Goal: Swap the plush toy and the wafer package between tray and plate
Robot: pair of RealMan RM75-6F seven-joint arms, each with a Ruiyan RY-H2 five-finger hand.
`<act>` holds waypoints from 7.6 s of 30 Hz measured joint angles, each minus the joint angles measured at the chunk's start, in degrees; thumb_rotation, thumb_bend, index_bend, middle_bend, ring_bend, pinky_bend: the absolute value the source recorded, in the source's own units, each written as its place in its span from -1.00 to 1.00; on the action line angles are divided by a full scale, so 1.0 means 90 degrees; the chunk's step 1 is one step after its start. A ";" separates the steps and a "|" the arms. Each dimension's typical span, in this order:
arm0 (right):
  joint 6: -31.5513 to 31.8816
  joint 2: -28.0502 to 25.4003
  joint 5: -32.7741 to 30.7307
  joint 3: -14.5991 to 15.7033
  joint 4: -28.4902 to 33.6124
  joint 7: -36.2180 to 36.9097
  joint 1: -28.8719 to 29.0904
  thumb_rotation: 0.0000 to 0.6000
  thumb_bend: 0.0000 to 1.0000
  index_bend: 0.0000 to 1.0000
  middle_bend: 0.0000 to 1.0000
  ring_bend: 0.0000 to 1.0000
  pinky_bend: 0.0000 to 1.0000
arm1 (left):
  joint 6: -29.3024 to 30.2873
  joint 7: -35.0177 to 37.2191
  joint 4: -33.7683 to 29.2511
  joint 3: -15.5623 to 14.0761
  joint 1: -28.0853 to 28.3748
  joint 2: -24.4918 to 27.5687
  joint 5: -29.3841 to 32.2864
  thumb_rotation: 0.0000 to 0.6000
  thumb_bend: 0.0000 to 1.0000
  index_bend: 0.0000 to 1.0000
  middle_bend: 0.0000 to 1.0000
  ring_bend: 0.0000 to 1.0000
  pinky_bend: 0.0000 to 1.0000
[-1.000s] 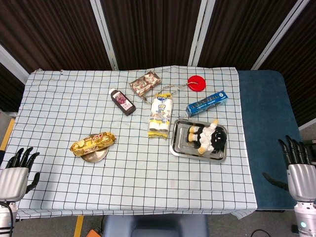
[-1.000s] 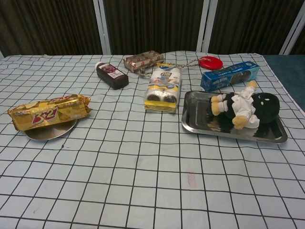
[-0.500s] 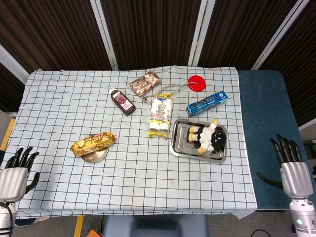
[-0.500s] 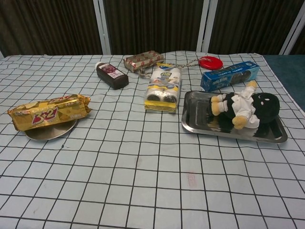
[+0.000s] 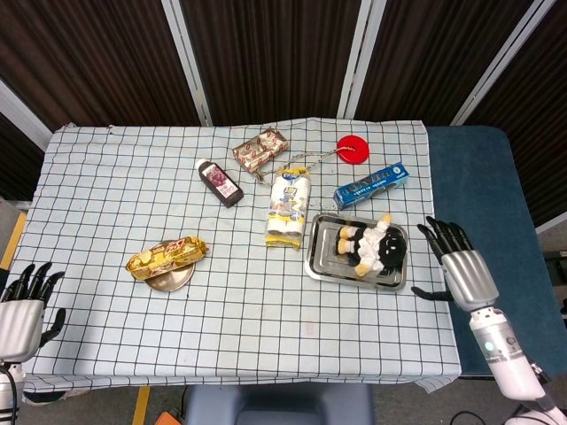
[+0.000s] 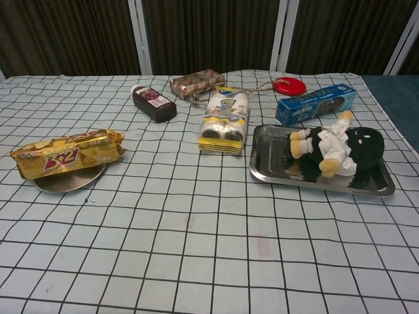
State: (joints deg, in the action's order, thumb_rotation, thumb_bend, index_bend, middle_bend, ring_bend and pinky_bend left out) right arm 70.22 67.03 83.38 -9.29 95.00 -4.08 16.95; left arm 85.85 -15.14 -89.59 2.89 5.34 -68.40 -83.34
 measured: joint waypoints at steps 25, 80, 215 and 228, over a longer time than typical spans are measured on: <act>-0.2034 0.1099 -0.3365 -0.0452 -0.0800 -0.2327 0.2023 1.00 -0.87 -1.00 -1.00 -1.00 -0.91 | 0.0101 0.0133 -0.0025 0.0103 -0.0043 0.0082 0.0079 1.00 -0.13 -0.64 -0.82 -0.91 -0.55; -0.1125 0.2263 -0.2399 0.0043 -0.1430 -0.2184 0.2389 1.00 -0.04 0.62 0.33 0.59 0.45 | 0.0193 0.0217 -0.0023 0.0182 -0.0091 0.0140 0.0129 1.00 -0.13 -0.64 -0.82 -0.91 -0.55; 0.3777 0.1150 0.0979 0.0244 -0.2196 0.0680 -0.1510 1.00 -0.78 -1.00 -1.00 -1.00 -0.91 | -0.2321 -0.1398 0.1029 0.0591 0.3205 -0.2080 0.2431 1.00 0.08 -0.05 0.37 0.55 0.63; 0.3906 0.1135 0.0991 0.0137 -0.2149 0.0868 -0.1579 1.00 -0.78 -1.00 -1.00 -1.00 -0.91 | -0.0974 -0.0946 -0.1058 -0.0283 0.2316 -0.1151 0.0409 1.00 0.08 -0.05 0.39 0.55 0.63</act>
State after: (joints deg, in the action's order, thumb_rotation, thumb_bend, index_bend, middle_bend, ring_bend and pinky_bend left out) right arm 105.37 77.25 92.30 -8.06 75.67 3.73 2.74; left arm 77.08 -23.65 -99.11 0.34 26.19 -78.76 -79.66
